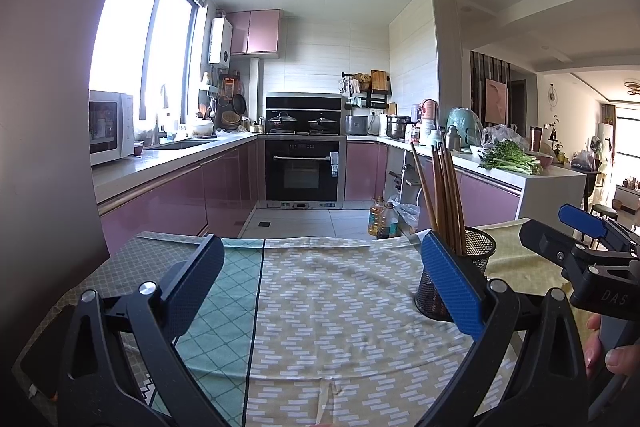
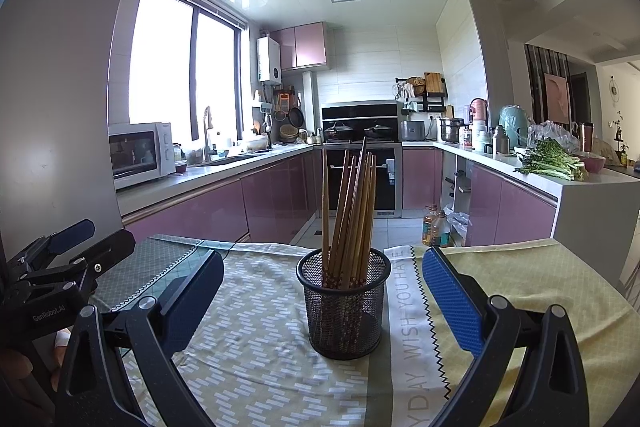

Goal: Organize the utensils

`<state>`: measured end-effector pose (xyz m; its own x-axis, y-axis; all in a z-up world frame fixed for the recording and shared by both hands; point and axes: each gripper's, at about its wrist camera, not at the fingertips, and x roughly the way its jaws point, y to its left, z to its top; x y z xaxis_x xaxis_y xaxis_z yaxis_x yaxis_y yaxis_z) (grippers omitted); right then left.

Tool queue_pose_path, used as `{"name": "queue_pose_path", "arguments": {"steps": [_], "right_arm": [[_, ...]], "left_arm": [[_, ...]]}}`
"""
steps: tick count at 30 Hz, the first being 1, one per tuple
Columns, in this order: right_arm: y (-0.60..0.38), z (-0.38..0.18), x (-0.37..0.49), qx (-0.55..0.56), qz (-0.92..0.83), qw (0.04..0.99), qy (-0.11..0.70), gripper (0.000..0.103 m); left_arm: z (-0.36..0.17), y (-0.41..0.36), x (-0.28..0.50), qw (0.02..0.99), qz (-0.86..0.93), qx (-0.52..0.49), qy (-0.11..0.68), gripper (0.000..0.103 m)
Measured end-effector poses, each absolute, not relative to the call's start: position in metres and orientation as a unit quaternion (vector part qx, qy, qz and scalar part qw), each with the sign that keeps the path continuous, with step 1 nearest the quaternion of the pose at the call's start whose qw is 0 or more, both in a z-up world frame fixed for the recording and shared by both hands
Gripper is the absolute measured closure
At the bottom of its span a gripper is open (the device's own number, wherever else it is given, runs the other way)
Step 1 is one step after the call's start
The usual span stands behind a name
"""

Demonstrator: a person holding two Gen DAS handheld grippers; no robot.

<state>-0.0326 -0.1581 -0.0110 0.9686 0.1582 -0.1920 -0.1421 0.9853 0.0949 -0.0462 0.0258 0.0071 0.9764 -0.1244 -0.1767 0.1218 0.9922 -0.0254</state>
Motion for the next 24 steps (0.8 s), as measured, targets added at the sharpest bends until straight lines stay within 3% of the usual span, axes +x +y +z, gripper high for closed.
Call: {"name": "queue_pose_path", "arguments": {"steps": [24], "right_arm": [[-0.1590, -0.0139, -0.0298, 0.044, 0.079, 0.990, 0.106, 0.007]], "left_arm": [[0.0023, 0.0258, -0.0452, 0.994, -0.059, -0.007, 0.090, 0.006]]}}
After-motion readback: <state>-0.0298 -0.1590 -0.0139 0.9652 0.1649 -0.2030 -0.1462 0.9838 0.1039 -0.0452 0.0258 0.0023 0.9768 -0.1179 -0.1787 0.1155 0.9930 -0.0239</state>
